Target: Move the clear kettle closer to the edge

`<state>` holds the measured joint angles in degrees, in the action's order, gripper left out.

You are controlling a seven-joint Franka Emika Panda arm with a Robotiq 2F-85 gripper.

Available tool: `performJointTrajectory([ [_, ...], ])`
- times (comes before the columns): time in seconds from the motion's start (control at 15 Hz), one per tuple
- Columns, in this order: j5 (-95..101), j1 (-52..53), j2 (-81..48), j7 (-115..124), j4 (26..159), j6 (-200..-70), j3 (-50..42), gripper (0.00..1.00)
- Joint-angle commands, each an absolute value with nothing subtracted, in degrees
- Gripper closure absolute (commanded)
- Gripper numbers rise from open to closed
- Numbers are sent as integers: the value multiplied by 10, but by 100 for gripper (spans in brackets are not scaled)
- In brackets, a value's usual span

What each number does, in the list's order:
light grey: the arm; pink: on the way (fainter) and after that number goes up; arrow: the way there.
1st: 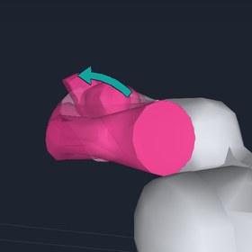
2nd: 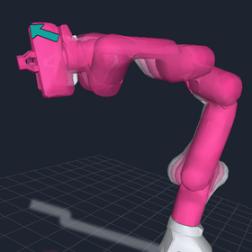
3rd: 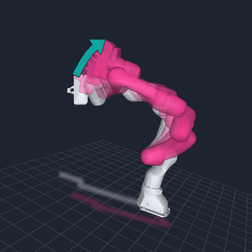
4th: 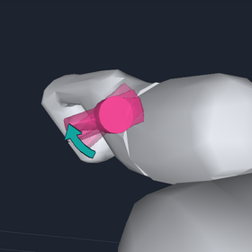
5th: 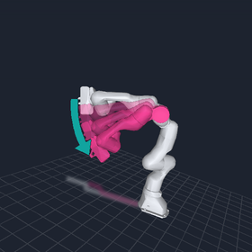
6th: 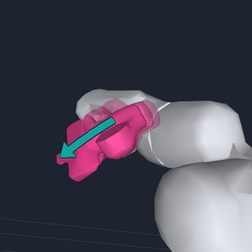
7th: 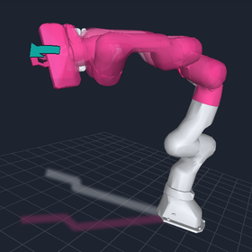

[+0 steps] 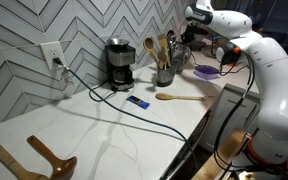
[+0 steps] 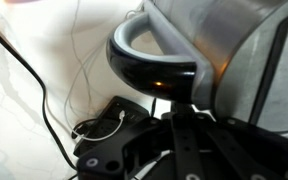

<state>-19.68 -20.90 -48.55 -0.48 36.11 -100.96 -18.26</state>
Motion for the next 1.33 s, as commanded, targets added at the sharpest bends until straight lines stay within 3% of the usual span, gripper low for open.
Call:
performJointTrajectory([
  [0.0, -234, -218, -514, 19, 339, -1068, -161, 100],
  [0.47, -315, -218, -530, 13, 341, -1169, -103, 100],
  [1.27, -287, -224, -512, -38, 343, -1016, -94, 100],
])
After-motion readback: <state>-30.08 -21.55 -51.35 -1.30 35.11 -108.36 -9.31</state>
